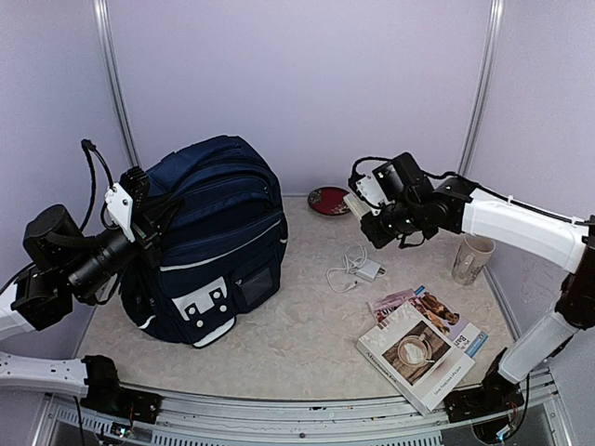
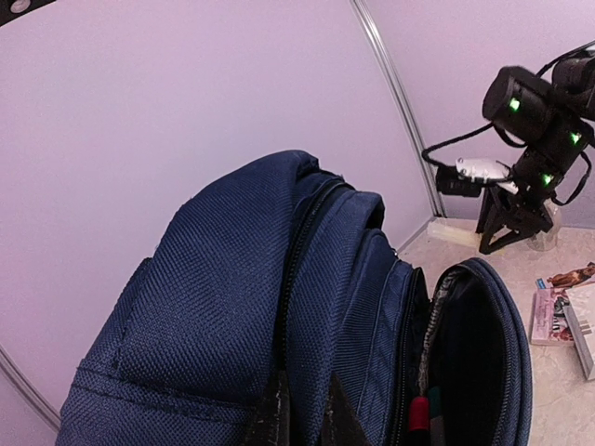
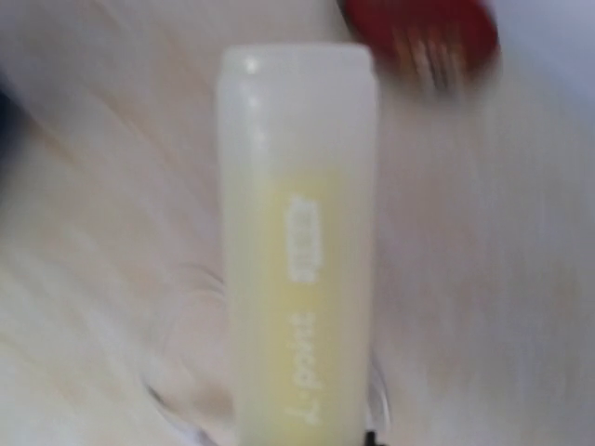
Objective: Pack the student bag
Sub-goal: Place the pen in the upper front pocket of the bag.
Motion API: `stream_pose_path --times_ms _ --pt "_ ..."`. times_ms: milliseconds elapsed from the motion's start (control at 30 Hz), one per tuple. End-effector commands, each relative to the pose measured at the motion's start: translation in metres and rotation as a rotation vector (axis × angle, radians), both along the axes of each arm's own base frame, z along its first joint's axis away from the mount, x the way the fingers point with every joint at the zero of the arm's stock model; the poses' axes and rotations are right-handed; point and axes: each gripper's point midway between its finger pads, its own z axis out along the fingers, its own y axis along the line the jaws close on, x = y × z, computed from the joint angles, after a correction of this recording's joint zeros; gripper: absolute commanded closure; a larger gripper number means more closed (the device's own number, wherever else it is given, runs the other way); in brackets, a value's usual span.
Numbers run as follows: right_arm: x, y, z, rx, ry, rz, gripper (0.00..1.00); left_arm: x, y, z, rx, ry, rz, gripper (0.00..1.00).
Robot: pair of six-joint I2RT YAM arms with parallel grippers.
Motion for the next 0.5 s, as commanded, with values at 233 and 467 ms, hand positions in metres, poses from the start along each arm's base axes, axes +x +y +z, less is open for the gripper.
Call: stream_pose_path --times_ms 233,467 --pt "-0.179 0.212 0.19 0.458 -0.6 1.171 0.88 -0.003 -0.002 0.011 -0.07 -0.01 -0.038 1.0" --pt "-0.153 0.267 0.168 0.229 -0.616 1.198 0.89 -0.008 0.001 0.019 -0.108 -0.017 -0.059 1.0"
